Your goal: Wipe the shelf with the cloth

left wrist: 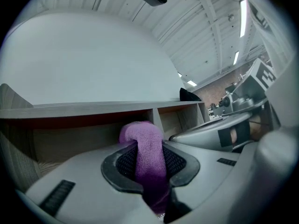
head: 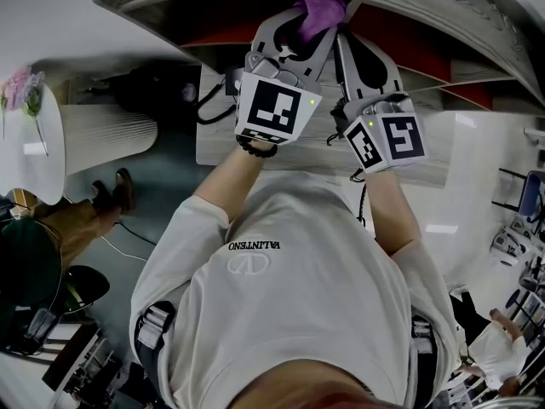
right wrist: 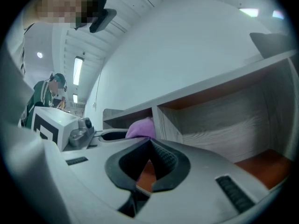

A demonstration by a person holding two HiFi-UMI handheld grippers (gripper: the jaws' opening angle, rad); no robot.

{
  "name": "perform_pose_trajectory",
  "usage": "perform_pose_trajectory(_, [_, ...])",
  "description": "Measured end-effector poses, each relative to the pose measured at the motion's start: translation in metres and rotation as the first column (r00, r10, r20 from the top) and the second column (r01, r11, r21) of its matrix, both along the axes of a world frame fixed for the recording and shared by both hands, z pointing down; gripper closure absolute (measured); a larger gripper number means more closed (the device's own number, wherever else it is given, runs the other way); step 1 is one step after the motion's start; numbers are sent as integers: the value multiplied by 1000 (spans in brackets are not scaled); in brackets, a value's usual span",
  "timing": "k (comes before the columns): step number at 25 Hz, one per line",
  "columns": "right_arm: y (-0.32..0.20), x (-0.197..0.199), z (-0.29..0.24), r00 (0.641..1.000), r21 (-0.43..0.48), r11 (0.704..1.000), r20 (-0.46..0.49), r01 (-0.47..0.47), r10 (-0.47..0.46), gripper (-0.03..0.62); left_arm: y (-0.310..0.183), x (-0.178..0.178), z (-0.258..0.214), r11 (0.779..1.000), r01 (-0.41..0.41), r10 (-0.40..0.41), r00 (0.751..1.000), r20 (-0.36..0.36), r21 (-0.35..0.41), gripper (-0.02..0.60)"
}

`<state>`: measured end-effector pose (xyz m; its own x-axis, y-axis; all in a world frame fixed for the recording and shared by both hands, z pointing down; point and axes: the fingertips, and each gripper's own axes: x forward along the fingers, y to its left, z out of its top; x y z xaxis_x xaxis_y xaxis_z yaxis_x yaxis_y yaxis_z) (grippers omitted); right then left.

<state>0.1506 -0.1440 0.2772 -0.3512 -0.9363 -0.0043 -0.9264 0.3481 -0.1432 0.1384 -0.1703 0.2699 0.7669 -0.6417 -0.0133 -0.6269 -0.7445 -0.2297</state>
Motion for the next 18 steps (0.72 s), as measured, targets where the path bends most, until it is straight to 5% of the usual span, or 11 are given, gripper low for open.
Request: perform_pose_trajectory(18, [0, -2, -13, 1000, 20, 1000, -7, -3, 3, 595, -1, -1, -22, 1000, -2, 3, 999, -41, 23, 492])
